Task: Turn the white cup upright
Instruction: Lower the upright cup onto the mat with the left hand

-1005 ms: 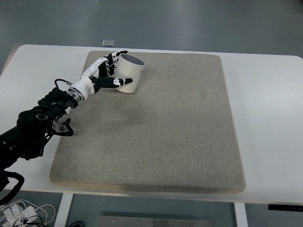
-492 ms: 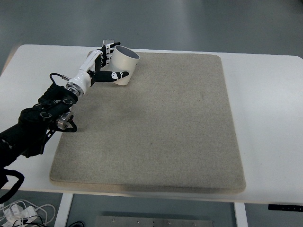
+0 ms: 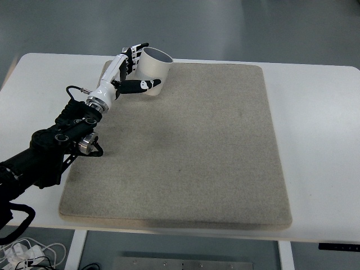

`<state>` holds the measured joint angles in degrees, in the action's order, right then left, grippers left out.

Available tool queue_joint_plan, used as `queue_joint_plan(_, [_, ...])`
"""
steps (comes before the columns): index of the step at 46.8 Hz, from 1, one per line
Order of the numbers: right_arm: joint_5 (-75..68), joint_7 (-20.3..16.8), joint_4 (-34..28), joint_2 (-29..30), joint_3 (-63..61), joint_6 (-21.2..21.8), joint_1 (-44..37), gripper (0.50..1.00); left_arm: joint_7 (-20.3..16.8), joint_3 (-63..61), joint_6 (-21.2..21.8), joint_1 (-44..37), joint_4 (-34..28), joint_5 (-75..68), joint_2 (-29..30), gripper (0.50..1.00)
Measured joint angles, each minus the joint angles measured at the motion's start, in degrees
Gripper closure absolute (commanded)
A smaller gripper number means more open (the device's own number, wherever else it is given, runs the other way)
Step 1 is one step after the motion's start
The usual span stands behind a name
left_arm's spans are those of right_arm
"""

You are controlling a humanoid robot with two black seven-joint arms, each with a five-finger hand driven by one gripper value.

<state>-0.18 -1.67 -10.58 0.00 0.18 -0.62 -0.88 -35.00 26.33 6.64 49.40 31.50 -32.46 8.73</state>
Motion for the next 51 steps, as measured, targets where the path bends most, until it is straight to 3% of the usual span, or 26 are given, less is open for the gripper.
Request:
queue_joint_plan(12, [0.00, 0.01, 0.01, 0.00, 0.00, 0.00, 0.00, 0.548, 0.00, 3.64, -1.31, -1.71, 0.64, 1.62, -0.76, 0.722])
queue_joint_plan(20, [0.00, 0.00, 0.02, 0.00, 0.00, 0.00, 0.00, 0.548, 0.00, 3.73, -2.21, -2.98, -0.05, 3.39, -1.83, 0.679])
queue_joint_plan(23, [0.00, 0.01, 0.01, 0.00, 0.00, 0.00, 0.00, 0.548, 0.00, 3.73, -2.60, -3.23, -0.62, 3.67, -2.30, 0.635])
queue_joint_plan(25, [0.00, 0.00, 0.01, 0.00, 0.00, 0.00, 0.00, 0.548, 0.00, 3.73, -2.70, -3.27, -0.88, 3.73, -2.37, 0.526])
queue_joint_plan(26, [0.00, 0.00, 0.01, 0.00, 0.00, 0.00, 0.00, 0.548, 0.00, 3.73, -2.73, -3.27, -0.94, 3.77, -2.41, 0.508])
queue_joint_plan(51, [0.00, 0.01, 0.01, 0.00, 0.00, 0.00, 0.00, 0.548, 0.00, 3.82, -3.64, -3.60, -0.69, 4.95, -2.39, 0.506])
